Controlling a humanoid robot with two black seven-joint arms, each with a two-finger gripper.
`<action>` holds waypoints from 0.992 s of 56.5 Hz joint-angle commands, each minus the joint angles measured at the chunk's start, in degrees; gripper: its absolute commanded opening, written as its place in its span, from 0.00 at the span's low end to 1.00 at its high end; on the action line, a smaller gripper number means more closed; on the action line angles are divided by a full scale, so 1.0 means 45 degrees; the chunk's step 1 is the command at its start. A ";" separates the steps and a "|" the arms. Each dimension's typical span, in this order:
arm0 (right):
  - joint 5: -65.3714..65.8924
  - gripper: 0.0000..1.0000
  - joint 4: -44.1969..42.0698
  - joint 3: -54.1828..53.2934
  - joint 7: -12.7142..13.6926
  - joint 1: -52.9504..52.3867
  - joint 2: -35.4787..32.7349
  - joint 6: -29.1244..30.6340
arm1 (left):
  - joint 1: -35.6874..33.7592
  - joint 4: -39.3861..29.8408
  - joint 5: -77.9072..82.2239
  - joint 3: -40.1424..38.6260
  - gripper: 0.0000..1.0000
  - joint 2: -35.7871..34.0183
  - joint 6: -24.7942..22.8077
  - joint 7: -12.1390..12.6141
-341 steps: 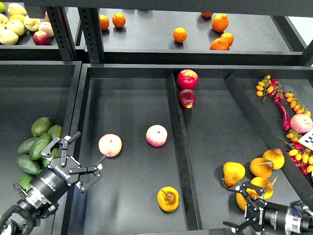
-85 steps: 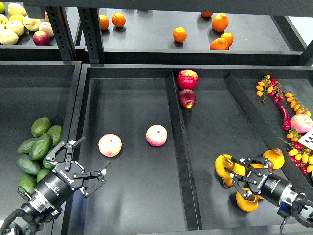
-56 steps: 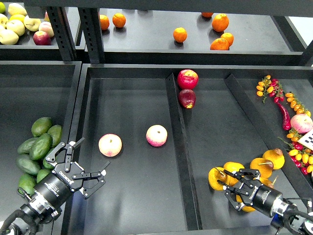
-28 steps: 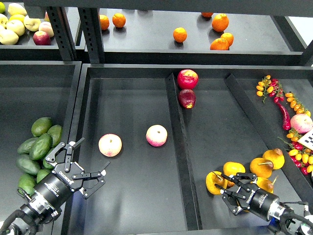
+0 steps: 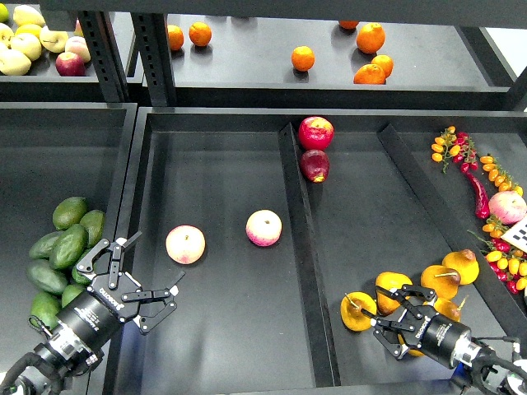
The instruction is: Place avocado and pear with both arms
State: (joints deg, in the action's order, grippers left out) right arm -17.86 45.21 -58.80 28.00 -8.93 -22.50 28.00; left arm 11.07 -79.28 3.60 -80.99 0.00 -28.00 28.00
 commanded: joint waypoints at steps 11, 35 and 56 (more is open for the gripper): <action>-0.1028 0.98 0.0657 -0.2964 -0.0001 -0.0027 0.0700 0.0000 | -0.0019 0.0001 -0.0019 -0.0107 0.99 0.0000 0.0000 0.0000; -0.1949 0.99 0.0794 -0.5411 -0.0001 0.0188 0.4236 0.0000 | -0.0019 0.0021 -0.0019 -0.0302 0.99 0.0000 0.0000 0.0000; -0.1813 1.00 0.3116 -0.5743 -0.0001 0.2725 0.4999 0.0000 | -0.0039 0.0001 -0.0058 -0.0380 0.99 0.0000 0.0000 0.0000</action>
State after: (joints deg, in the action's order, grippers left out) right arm -26.63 54.29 -84.47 27.99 -1.44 -0.04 28.00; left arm 10.89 -79.21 3.43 -82.54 0.00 -28.00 28.00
